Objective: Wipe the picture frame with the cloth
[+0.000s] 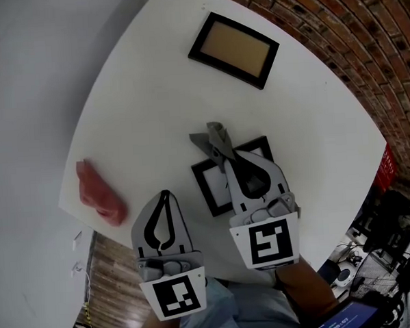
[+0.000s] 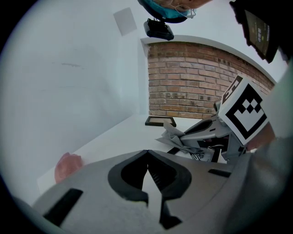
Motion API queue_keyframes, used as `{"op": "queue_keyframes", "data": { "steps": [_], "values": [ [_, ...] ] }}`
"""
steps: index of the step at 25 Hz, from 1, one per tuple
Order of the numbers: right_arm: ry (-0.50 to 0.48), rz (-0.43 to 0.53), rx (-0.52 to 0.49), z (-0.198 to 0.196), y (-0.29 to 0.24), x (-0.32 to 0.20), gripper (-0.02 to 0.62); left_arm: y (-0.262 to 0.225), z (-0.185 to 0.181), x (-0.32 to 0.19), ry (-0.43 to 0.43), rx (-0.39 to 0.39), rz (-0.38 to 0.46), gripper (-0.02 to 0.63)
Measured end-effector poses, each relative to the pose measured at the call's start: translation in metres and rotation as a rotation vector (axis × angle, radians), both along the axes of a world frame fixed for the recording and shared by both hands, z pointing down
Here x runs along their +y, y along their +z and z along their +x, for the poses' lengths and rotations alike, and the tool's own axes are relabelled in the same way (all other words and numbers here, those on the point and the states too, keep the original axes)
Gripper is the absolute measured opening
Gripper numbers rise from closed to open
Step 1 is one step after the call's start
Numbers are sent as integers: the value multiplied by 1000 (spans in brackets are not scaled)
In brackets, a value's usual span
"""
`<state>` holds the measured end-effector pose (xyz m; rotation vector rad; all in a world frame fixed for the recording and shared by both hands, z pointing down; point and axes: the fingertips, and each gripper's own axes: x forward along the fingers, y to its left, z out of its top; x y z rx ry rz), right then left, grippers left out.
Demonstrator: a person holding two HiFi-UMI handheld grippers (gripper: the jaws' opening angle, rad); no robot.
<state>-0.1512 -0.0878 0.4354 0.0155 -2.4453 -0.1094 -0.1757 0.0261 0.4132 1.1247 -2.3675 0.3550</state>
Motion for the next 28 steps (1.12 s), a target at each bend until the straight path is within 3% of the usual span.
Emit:
{"op": "queue_keyframes", "data": {
  "steps": [28],
  "values": [
    [146, 50, 20, 31, -4, -64, 26, 5, 14, -34, 78, 17, -8, 9]
  ]
}}
